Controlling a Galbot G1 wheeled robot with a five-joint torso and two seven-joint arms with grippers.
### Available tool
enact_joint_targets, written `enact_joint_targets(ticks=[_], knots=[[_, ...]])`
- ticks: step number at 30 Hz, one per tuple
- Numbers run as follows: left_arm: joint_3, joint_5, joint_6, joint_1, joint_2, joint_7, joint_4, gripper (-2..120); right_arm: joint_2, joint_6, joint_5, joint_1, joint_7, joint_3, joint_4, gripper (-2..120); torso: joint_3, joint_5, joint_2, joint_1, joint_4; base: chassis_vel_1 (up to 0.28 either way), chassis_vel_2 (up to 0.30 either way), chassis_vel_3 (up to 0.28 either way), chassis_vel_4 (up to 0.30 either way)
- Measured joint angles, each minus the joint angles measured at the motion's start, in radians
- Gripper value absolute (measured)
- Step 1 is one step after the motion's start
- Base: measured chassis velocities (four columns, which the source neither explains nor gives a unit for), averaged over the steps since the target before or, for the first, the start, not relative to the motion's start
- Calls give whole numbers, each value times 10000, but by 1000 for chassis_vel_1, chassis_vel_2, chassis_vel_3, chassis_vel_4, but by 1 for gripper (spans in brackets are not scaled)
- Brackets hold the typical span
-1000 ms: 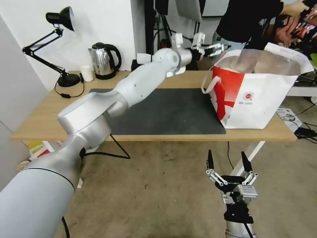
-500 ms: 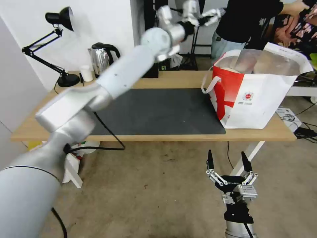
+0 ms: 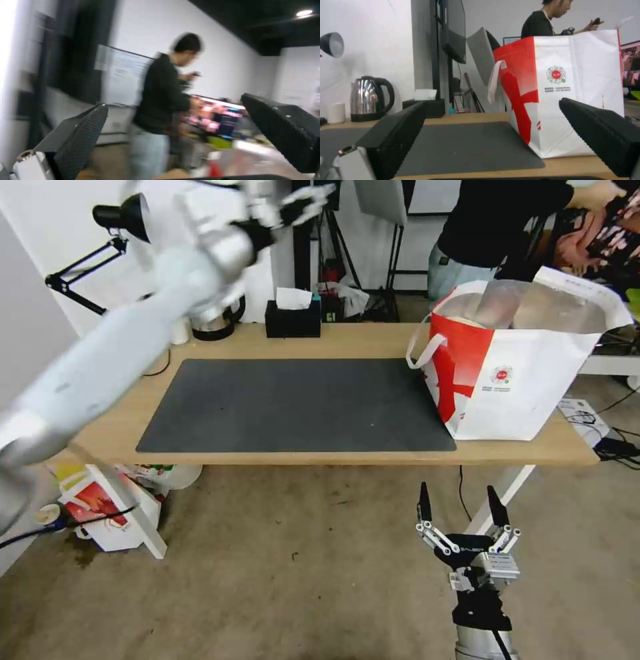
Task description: Pick up the trash from the table and place it into the takeout bag.
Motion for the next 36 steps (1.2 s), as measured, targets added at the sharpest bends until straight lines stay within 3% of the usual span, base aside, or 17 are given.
enact_joint_targets(ticks=[2,3,4,6,8,9,11,14,17,18,23,26,29,30,31,33,36], knots=[[-1298,586,-270,1525,651,-368,-1122,100,0,0,0,1,-1,1,0,100,0,-1,-1,2,-4,0,0,0,0],[-2497,937,-443,2780,995,-565,-1901,100,-1,0,0,0,0,1,0,100,-1,5,0,1,-3,0,0,0,0],[-2497,937,-443,2780,995,-565,-1901,100,-1,0,0,0,0,1,0,100,-1,5,0,1,-3,0,0,0,0],[-4122,1558,-861,5031,1297,-680,-2737,100,2,0,0,1,0,1,1,100,-3,8,2,-4,4,0,0,0,0],[-4488,1696,-918,5523,1296,-685,-2864,100,0,0,0,0,0,0,0,100,-2,-6,1,-3,4,0,0,0,0],[-5443,1966,-1011,6595,1236,-703,-3180,100,1,0,0,0,0,1,0,100,0,-3,1,-1,-4,0,0,0,0],[-6373,2299,-1076,7644,1135,-712,-3551,100,0,0,0,1,-1,0,1,100,0,9,0,0,-5,0,0,0,0],[-6939,2527,-1118,8346,1073,-707,-3809,100,-1,0,1,0,0,2,0,100,0,8,1,-1,-6,0,0,0,0],[-8174,3452,-1223,10086,540,-860,-4736,100,1,0,0,1,0,2,0,100,0,9,1,0,-3,0,0,0,0],[-8174,3452,-1223,10086,540,-860,-4736,100,1,0,0,1,0,2,0,100,0,9,1,0,-3,0,0,0,0],[-8815,5570,-1670,11832,-778,-1150,-5461,100,1,0,0,1,0,4,0,100,0,9,-2,-1,-3,0,0,0,0],[-9050,6938,-2017,12930,-1864,-1300,-5925,100,1,0,0,1,0,1,0,100,1,9,-2,1,-4,0,0,0,0],[-9090,7351,-2091,13356,-2347,-1358,-6209,100,-1,0,0,0,-1,0,1,100,0,9,-2,1,0,0,0,0,0],[-9099,7899,-2194,13824,-2984,-1429,-6470,100,-2,0,0,0,-1,0,0,100,0,10,-1,0,0,0,0,0,0],[-9099,7899,-2194,13824,-2984,-1429,-6470,100,-2,0,0,0,-1,0,0,100,0,10,-1,0,0,0,0,0,0],[-9013,9030,-2438,14558,-4116,-1430,-6686,100,2,0,0,1,0,2,0,100,0,10,-2,0,-3,0,0,0,0],[-8765,9751,-2786,14924,-4697,-1462,-6663,100,0,0,0,0,0,1,0,100,0,10,-1,0,-2,0,0,0,0]])
